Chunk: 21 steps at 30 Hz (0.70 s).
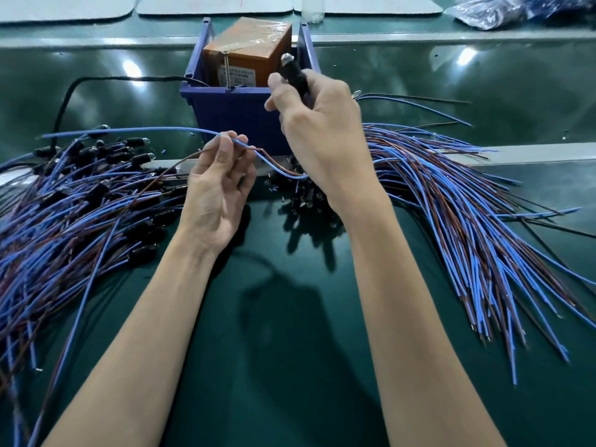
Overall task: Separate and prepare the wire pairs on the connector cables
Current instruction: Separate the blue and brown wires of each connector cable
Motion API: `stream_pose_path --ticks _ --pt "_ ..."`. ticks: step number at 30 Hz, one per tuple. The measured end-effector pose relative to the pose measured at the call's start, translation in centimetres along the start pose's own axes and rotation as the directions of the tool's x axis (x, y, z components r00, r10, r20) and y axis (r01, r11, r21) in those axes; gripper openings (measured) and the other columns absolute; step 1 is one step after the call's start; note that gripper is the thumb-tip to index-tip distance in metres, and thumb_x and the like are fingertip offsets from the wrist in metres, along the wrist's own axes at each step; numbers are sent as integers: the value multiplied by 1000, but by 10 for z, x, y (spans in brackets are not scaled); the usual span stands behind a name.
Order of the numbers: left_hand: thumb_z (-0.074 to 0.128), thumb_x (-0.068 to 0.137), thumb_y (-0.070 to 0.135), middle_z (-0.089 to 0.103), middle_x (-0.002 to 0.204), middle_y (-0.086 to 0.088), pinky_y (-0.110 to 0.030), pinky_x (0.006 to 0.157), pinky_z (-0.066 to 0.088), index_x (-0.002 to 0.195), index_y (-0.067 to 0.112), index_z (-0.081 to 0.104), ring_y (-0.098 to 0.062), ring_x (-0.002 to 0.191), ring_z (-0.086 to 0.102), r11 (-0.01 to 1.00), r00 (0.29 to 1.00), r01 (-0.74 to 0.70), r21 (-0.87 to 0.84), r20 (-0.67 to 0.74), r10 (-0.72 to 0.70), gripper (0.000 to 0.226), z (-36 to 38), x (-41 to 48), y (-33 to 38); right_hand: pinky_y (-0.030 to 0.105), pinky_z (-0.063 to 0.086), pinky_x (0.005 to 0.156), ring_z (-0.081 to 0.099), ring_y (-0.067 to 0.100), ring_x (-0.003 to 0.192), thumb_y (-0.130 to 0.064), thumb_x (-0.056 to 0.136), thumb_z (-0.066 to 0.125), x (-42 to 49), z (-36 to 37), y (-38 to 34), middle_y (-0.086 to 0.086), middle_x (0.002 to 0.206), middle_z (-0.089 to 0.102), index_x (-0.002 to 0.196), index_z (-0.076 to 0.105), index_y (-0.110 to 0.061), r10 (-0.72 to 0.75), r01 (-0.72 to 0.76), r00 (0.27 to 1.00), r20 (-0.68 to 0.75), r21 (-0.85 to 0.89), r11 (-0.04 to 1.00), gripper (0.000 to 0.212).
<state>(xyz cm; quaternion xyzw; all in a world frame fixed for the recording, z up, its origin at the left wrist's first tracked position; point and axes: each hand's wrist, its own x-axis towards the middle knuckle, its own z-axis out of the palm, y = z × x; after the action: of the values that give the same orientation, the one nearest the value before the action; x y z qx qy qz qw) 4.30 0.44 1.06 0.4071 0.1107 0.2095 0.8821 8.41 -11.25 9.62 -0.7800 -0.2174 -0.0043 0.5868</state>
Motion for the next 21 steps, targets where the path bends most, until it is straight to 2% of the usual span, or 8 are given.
stream_pose_path --ticks 2,4,8,9,11,13,16,21 --pt "48 94 22 71 80 10 -16 68 51 68 26 74 -3 70 65 1000 999 -5 23 52 4 37 0 -2 -1 30 44 63 52 17 60 -25 97 54 -1 0 -2 -5 57 58 77 66 -8 -21 21 1000 21 -13 1000 29" --pt "50 90 24 70 78 9 -15 64 50 69 26 73 -2 65 63 999 995 -8 33 103 4 31 0 -3 -2 39 51 71 60 29 69 -25 96 55 -1 0 -3 9 70 66 83 68 -4 -38 39 998 43 -17 999 28" --pt "70 71 33 65 69 11 -15 64 43 68 25 73 0 53 50 999 982 -12 46 187 3 9 0 -3 -4 45 54 75 65 29 73 -25 95 57 -2 1 -2 12 80 70 89 68 -3 -43 51 992 119 -69 996 25" --pt "76 64 38 65 68 11 -16 65 41 69 25 73 0 53 48 999 977 -11 47 214 0 15 -2 -2 -5 46 55 76 67 29 73 -24 94 58 -2 1 -2 12 80 70 87 68 -5 -34 45 988 148 -74 996 23" --pt "81 59 43 64 67 11 -17 64 38 69 24 72 0 52 45 998 960 1 57 279 -17 23 -4 -2 -6 42 56 75 68 27 71 -25 93 60 -2 2 0 8 75 68 77 65 -13 -14 33 978 208 -90 995 21" --pt "80 61 40 61 63 11 -15 60 36 68 22 71 1 49 43 999 947 12 43 320 -25 21 -2 -3 -6 31 55 70 67 22 69 -26 92 61 -4 3 1 3 68 65 69 60 -20 -5 42 966 260 -139 989 24" --pt "72 61 29 58 58 7 -13 52 37 72 14 68 0 44 42 999 967 52 9 250 -52 19 2 -4 -6 28 52 70 60 17 67 -27 91 64 -5 4 1 -1 66 63 74 64 -21 -13 65 957 290 -170 983 17" --pt "66 59 29 58 53 7 -14 51 36 67 12 67 1 41 39 997 978 38 69 202 -51 18 5 -6 -6 39 54 76 65 27 75 -23 87 67 -4 7 4 6 72 67 75 65 -17 -21 78 966 257 -214 974 14"
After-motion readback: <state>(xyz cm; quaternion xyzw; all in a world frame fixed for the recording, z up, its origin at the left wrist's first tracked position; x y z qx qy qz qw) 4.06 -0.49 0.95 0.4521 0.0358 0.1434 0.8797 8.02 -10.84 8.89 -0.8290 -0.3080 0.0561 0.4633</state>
